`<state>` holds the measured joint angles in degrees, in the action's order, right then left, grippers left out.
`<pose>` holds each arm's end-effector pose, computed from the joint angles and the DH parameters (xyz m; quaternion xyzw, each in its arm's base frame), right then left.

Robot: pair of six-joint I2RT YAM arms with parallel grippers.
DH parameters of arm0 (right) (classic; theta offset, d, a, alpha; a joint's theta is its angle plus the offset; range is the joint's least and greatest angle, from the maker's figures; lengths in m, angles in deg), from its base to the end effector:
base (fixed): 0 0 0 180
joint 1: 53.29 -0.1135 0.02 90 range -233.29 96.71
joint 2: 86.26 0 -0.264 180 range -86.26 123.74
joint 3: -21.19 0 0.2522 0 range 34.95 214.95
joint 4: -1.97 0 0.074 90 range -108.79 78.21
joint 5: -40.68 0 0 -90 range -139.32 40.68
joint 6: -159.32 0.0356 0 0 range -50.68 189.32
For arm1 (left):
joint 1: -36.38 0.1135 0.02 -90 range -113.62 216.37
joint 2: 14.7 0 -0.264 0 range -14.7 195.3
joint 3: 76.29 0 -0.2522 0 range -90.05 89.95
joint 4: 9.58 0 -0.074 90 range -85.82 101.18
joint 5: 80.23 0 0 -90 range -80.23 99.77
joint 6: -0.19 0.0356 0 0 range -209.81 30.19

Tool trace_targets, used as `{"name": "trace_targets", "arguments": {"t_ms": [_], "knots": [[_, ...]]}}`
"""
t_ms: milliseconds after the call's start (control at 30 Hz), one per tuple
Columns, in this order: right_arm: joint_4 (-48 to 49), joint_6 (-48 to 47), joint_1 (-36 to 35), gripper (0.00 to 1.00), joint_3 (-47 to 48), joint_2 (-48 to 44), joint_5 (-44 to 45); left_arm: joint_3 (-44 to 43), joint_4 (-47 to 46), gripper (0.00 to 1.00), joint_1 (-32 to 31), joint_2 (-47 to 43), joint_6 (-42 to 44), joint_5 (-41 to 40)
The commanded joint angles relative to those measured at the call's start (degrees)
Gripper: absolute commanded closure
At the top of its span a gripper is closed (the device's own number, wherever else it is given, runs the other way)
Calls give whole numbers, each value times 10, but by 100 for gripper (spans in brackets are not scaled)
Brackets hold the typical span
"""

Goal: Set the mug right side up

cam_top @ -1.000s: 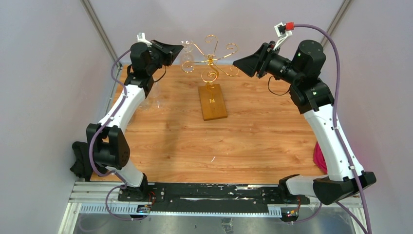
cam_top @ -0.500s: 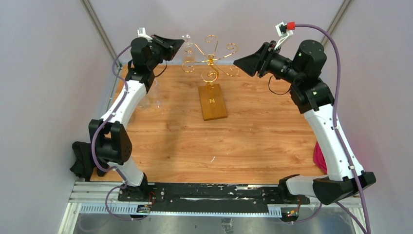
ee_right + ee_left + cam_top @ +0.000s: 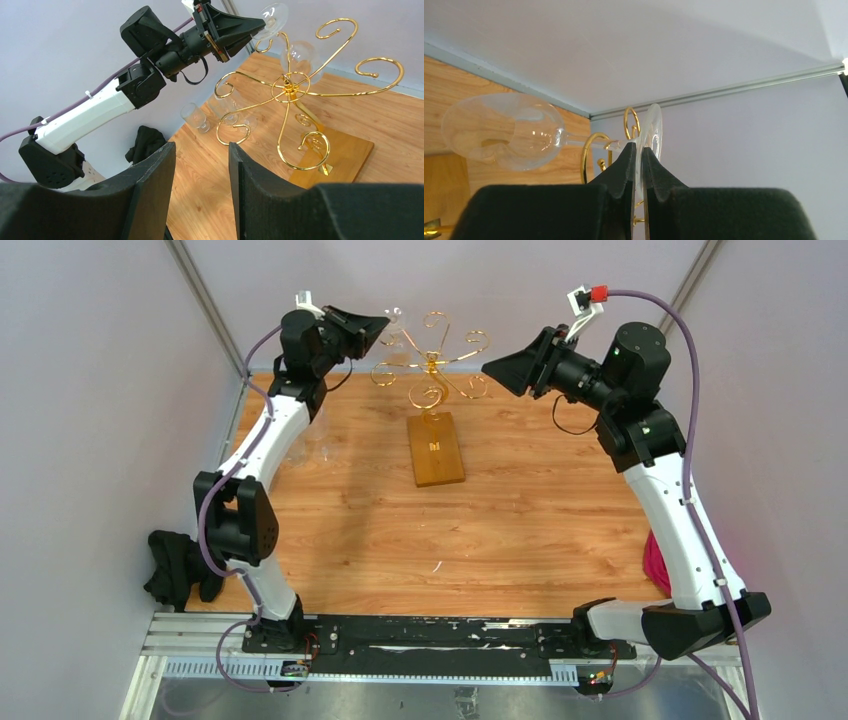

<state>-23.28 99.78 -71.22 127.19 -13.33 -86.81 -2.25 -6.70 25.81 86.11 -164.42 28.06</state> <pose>0.2361 0.0992 0.5174 -0.1728 0.6451 0.4852 0.5644 0.4191 -0.0896 0.3997 -0.2656 0.6408 -0.5628 0.4495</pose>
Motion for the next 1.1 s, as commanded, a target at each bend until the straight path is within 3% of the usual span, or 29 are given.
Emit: {"name": "trace_targets", "arguments": {"t_ms": [0, 733, 1067], "knots": [[21, 4, 11, 52, -8, -7, -10, -29, -38, 100, -12, 6, -5, 9], [48, 34, 16, 52, -15, -3, -32, 104, -38, 100, -23, -121, 29, 3], [49, 42, 18, 52, -15, 1, -37, 158, -2, 100, 21, -189, 52, -14]]}}
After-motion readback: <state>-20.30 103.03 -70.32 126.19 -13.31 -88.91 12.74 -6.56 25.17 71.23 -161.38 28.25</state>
